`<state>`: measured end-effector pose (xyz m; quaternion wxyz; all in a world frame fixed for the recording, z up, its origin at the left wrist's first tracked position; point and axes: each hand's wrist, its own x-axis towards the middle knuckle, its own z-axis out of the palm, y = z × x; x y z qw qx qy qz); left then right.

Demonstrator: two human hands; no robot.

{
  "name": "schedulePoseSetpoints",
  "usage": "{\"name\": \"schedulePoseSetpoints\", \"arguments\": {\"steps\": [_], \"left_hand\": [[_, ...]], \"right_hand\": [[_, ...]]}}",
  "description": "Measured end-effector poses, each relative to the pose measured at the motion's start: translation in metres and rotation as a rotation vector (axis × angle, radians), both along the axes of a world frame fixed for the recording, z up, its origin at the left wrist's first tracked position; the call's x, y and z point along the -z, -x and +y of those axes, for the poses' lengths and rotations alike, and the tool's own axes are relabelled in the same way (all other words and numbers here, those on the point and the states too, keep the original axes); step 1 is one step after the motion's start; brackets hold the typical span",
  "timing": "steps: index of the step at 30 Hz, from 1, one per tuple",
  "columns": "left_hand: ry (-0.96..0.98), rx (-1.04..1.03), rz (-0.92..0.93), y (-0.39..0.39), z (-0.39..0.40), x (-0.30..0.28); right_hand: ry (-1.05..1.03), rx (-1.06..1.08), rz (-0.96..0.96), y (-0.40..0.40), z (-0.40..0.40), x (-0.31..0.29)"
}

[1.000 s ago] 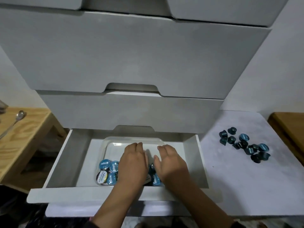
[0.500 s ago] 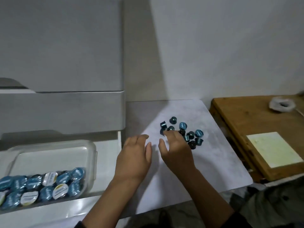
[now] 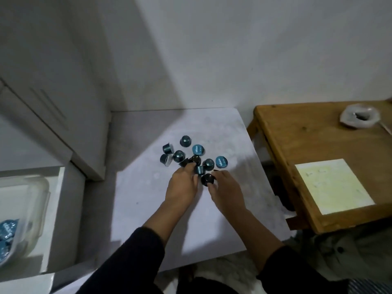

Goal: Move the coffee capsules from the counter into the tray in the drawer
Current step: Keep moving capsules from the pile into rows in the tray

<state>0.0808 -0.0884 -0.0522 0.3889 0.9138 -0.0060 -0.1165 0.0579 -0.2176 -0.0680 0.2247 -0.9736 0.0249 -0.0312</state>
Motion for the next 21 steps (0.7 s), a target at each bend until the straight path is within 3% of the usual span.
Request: {"name": "schedulePoseSetpoints", "arguments": {"steps": [9,21], "left_hand": [[0.072,-0.055,0.063,-0.017,-0.017,0.018],[0.283,-0.334,0.115,-0.018,-0.014,0.032]], "right_hand": [[-0.068,-0.085,0.042,-0.019,-0.001,0.023],[-0.235,-0.083,-0.026,-0.007,-0.011,0.032]]}}
